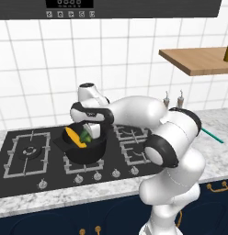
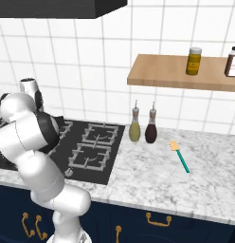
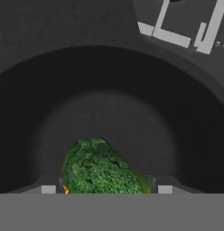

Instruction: Put the corn and broccoli in the pot. Retrieve the spatula and lightly stir the vegetables in the pot.

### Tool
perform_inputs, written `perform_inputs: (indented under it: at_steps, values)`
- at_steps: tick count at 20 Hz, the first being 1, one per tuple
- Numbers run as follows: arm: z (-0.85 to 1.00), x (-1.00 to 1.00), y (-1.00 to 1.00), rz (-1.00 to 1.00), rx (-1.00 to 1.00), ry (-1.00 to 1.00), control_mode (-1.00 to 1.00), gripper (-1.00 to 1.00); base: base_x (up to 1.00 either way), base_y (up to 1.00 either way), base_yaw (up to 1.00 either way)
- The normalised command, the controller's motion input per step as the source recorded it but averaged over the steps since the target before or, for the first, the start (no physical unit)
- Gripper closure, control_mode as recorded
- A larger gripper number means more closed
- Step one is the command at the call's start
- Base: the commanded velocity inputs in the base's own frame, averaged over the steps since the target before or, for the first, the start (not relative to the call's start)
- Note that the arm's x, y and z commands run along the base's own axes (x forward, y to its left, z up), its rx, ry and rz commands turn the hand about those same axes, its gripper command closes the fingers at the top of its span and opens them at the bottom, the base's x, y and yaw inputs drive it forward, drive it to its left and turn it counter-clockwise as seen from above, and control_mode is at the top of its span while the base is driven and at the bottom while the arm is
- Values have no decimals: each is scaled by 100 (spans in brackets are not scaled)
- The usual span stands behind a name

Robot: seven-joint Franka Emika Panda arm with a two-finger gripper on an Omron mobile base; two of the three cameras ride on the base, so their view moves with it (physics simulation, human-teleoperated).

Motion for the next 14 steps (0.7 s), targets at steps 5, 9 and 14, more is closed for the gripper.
perform_inputs:
  at_steps: [5, 9, 14]
  values:
    - [-18, 16, 11, 0, 0, 0, -100, 100, 0, 0, 0]
    - [-18, 19, 11, 0, 0, -1, -100, 100, 0, 0, 0]
    - [-20, 14, 15, 0, 0, -1, -100, 100, 0, 0, 0]
